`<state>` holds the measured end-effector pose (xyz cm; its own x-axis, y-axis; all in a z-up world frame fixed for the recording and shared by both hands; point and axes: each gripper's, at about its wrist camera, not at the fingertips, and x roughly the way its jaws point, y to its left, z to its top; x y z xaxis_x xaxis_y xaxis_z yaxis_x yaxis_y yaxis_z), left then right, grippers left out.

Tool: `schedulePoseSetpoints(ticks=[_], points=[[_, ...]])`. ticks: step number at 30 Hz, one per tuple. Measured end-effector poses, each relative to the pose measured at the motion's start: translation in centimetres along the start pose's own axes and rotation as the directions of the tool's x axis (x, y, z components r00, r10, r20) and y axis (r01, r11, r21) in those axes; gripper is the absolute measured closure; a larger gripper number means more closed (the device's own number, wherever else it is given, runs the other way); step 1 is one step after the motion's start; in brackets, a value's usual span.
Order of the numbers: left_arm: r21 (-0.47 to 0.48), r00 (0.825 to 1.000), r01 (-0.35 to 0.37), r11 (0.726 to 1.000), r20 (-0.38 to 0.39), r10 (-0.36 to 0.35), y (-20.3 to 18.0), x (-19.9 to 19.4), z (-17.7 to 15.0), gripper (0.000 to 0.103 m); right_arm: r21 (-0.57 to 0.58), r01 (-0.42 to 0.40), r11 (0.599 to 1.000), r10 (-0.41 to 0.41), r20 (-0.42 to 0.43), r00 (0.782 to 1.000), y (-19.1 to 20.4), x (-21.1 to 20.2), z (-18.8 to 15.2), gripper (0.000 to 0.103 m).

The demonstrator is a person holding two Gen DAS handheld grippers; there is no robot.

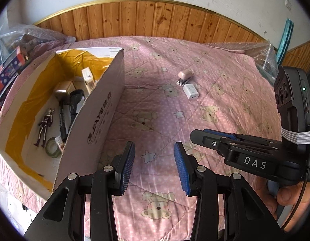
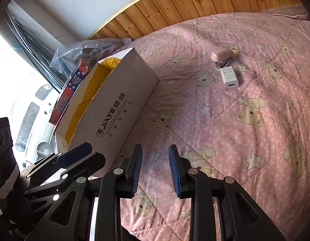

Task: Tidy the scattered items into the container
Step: 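Withdraw both tools from the box toward the pink stapler and white charger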

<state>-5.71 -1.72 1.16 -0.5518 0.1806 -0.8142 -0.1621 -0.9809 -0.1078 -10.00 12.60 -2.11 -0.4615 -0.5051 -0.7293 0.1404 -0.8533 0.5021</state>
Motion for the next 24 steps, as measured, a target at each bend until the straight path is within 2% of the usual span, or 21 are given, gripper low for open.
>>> schedulePoseSetpoints(ticks=[11, 14, 17, 21, 24], points=[[0.03, 0.993, 0.119, 0.992, -0.014, -0.119, -3.8, 6.3, 6.7, 0.06, 0.058, 0.128, 0.99, -0.132, 0.073, 0.989, -5.1, 0.7, 5.1, 0.074], [-0.002, 0.991, 0.136, 0.991, -0.001, -0.136, -4.1, 7.9, 8.9, 0.06, 0.063, 0.165, 0.984, -0.17, 0.09, 0.981, -6.5, 1.5, 7.2, 0.073], [-0.039, 0.991, 0.134, 0.99, 0.01, -0.133, -3.7, 9.6, 10.7, 0.06, 0.056, 0.185, 0.981, -0.189, 0.088, 0.978, -7.7, 2.9, 9.0, 0.068], [-0.097, 0.991, 0.133, 0.986, 0.015, -0.132, -2.8, 11.7, 12.5, 0.06, 0.007, 0.218, 0.976, -0.218, 0.073, 0.973, -8.6, 5.4, 10.5, 0.059], [-0.114, 0.99, 0.14, 0.984, 0.022, -0.138, -2.8, 13.1, 13.6, 0.06, -0.035, 0.248, 0.968, -0.247, 0.047, 0.968, -9.0, 7.8, 11.1, 0.058]])
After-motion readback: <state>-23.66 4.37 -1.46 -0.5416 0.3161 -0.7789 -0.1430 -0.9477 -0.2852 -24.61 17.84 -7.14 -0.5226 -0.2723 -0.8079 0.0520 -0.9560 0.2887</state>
